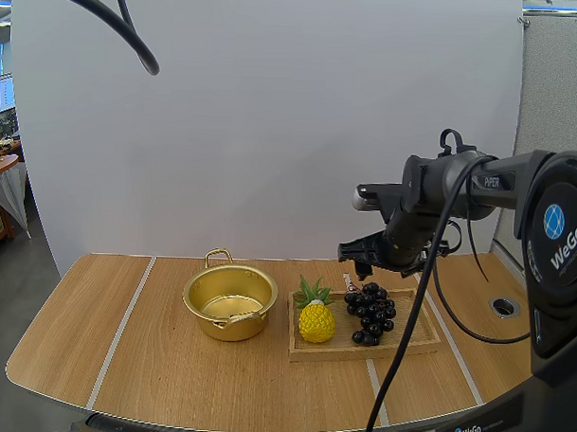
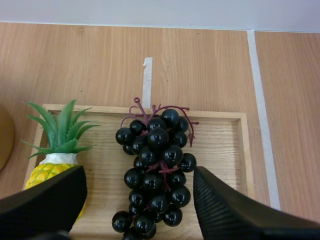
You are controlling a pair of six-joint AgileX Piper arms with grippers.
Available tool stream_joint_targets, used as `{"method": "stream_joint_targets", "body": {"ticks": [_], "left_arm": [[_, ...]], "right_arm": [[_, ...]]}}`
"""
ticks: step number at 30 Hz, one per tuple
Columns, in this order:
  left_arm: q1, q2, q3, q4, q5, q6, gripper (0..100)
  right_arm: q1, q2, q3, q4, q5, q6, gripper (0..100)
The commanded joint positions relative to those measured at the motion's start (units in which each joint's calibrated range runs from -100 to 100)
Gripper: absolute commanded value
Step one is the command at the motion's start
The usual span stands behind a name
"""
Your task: Open the pot, put the grape inside, and close it
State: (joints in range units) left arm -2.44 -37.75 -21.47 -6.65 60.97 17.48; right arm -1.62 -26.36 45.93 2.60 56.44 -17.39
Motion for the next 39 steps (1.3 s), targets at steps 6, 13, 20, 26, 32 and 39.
{"method": "stream_joint_targets", "body": {"ticks": [6, 13, 20, 26, 32, 39], "left_arm": [[-0.19, -0.3, -0.3, 0.5, -1.9, -0.3, 0], [-0.19, -0.3, -0.3, 0.5, -1.9, -0.3, 0], [-0.19, -0.3, -0.3, 0.5, -1.9, -0.3, 0], [-0.19, -0.3, -0.3, 0.5, -1.9, -0.3, 0], [-0.19, -0.3, -0.3, 0.5, -1.9, -0.3, 0], [-0.19, -0.3, -0.3, 0.5, -1.9, -0.3, 0]], "right_arm": [[-0.3, 3.5, -0.4, 0.8, -0.7, -2.4, 100], [-0.3, 8.6, -0.4, 0.2, -4.0, -2.7, 100], [-0.3, 12.3, -0.4, -1.0, -8.0, -2.7, 100], [-0.3, 16.0, -0.4, -1.0, -9.7, -2.7, 100], [-0.3, 19.5, -0.4, -1.1, -12.8, -2.7, 100], [-0.3, 24.9, -0.4, -1.3, -15.9, -3.2, 100]]}}
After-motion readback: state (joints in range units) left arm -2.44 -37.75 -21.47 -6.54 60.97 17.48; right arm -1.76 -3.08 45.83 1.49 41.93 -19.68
